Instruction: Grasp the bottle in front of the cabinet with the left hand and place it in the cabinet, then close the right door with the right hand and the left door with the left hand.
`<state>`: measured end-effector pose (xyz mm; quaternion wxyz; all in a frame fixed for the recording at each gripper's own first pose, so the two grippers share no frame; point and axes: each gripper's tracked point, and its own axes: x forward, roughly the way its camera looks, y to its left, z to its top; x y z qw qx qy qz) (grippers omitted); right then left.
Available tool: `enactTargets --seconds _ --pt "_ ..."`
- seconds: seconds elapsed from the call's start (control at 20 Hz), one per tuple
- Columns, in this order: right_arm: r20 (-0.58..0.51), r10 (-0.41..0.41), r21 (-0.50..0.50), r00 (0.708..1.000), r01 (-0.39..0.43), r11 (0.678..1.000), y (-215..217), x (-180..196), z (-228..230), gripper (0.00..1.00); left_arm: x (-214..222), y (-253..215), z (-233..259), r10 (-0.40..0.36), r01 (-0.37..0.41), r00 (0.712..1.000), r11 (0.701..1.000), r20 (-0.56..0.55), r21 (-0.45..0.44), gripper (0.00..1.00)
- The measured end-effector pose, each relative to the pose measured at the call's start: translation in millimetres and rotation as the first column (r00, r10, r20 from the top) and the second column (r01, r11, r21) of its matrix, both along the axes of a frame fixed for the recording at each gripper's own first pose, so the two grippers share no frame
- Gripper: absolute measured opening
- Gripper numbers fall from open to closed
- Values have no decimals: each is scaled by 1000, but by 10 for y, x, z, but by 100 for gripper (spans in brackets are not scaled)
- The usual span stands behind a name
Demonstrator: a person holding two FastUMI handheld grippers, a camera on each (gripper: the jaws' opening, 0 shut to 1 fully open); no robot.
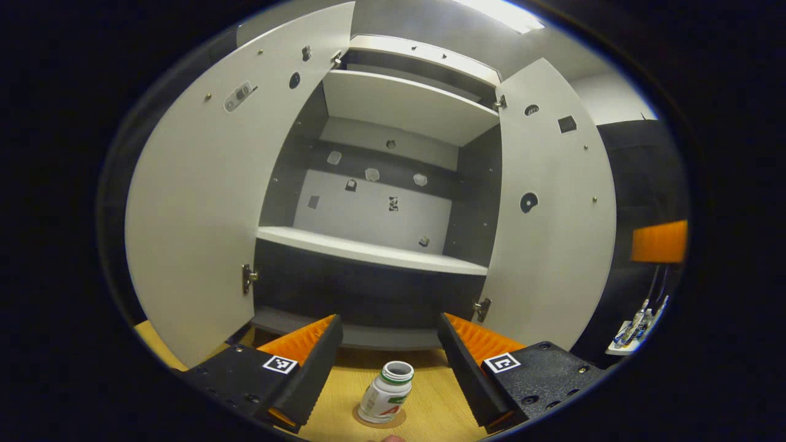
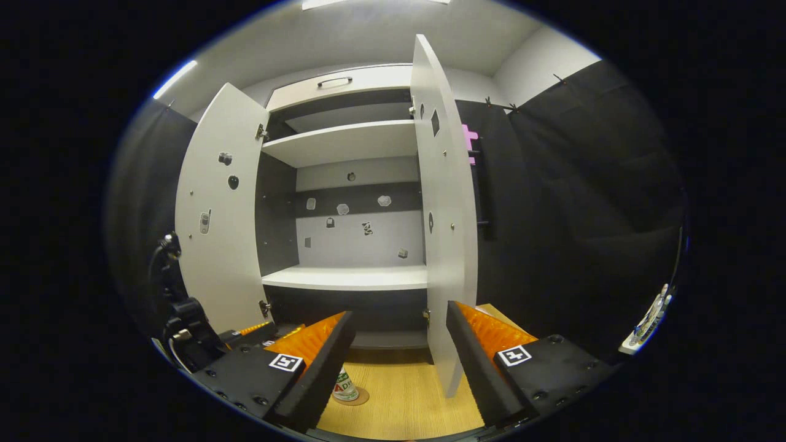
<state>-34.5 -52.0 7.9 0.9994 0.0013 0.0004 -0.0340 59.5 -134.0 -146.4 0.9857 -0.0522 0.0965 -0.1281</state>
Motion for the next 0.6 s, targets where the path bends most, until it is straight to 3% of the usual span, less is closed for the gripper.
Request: enactTargets --seconds 0.6 --pt "-30 -19 -39 999 17 999 -146 -102 -9 99 -68 -145 -1347 6 8 983 997 -183 78 95"
